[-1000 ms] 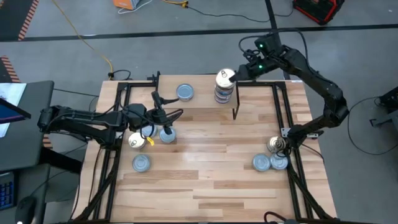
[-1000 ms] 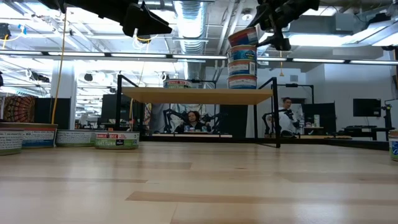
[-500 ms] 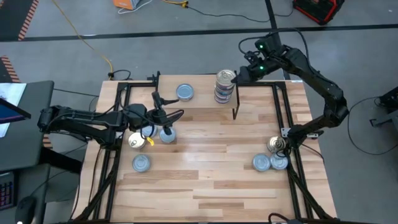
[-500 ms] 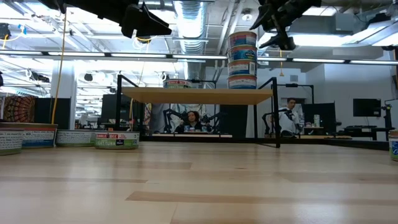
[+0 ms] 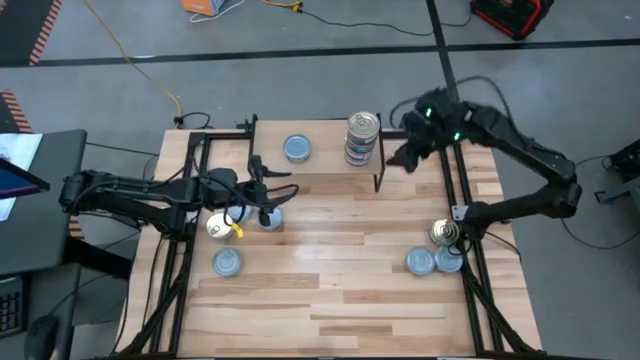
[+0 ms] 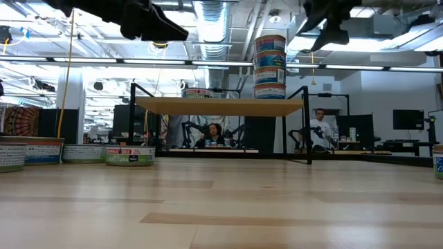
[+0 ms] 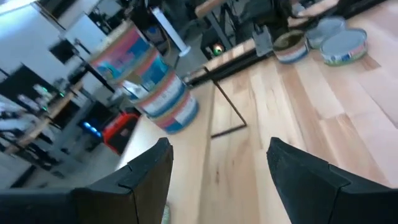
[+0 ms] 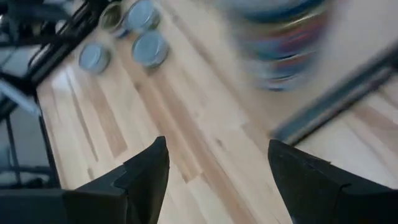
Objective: Stack canned seafood by type on shelf
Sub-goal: Stack the green tuna can on top of the green tuna can on the shelf
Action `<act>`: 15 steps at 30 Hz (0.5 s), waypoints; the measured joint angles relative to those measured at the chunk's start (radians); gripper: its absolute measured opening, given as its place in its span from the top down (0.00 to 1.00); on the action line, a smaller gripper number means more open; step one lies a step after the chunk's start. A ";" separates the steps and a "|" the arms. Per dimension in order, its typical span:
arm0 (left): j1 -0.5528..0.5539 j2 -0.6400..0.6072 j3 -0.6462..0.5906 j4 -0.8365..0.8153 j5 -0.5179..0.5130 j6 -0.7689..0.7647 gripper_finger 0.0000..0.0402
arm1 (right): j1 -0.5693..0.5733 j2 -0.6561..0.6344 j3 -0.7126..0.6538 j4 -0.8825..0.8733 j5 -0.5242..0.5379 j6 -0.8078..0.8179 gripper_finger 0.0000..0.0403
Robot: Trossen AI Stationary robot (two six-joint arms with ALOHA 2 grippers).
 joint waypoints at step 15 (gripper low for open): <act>-0.172 0.055 0.000 -0.491 -0.056 -0.506 0.37 | 0.535 -0.033 -0.435 0.666 0.358 -0.040 0.26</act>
